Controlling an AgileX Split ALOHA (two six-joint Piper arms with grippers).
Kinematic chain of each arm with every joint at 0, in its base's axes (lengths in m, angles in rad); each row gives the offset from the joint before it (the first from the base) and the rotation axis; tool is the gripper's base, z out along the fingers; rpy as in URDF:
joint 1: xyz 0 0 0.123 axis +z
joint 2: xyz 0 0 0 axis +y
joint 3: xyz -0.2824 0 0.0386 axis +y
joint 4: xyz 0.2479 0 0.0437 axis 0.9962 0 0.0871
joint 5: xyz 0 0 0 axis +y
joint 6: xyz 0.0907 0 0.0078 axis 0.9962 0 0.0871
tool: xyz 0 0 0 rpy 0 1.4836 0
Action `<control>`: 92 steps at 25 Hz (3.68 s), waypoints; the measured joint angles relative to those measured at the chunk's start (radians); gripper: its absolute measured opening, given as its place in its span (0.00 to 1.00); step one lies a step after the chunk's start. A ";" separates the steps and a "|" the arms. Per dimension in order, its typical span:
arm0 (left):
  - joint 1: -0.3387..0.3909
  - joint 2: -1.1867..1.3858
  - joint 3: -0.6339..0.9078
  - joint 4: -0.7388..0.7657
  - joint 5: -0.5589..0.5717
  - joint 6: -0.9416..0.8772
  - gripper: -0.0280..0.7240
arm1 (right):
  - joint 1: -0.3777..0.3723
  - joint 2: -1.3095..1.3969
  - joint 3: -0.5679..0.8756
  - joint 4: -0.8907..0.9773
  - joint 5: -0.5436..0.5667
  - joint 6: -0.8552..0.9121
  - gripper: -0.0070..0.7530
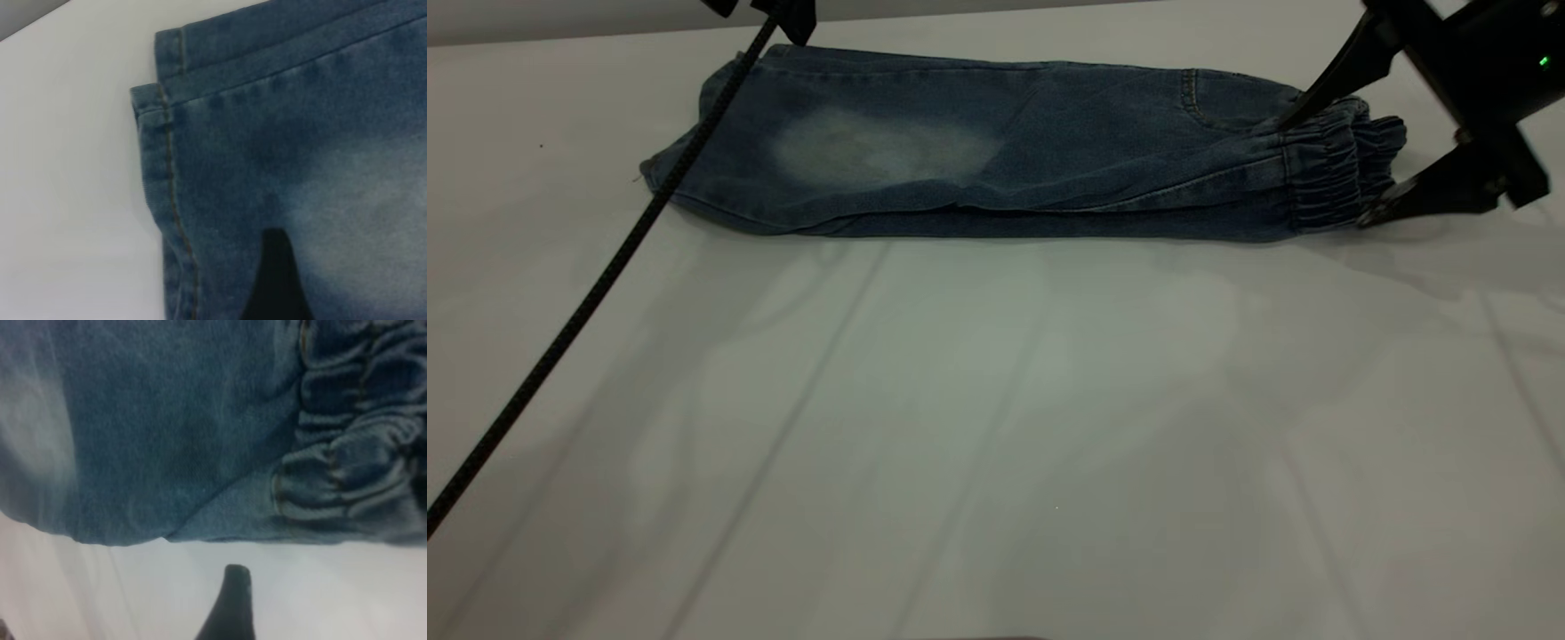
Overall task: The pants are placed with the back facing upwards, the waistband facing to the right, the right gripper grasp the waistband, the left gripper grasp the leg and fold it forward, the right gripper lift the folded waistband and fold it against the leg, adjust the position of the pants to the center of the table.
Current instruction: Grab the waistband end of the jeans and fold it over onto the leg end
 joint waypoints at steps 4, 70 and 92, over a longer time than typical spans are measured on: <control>-0.010 0.000 0.000 -0.003 0.013 0.001 0.71 | 0.009 0.048 0.000 0.089 0.002 -0.024 0.83; -0.357 0.179 0.000 -0.221 -0.164 0.082 0.65 | 0.051 -0.259 -0.002 0.323 0.185 -0.566 0.09; -0.277 0.114 0.104 -0.143 -0.039 0.080 0.65 | 0.050 -0.259 0.000 0.451 0.320 -0.724 0.09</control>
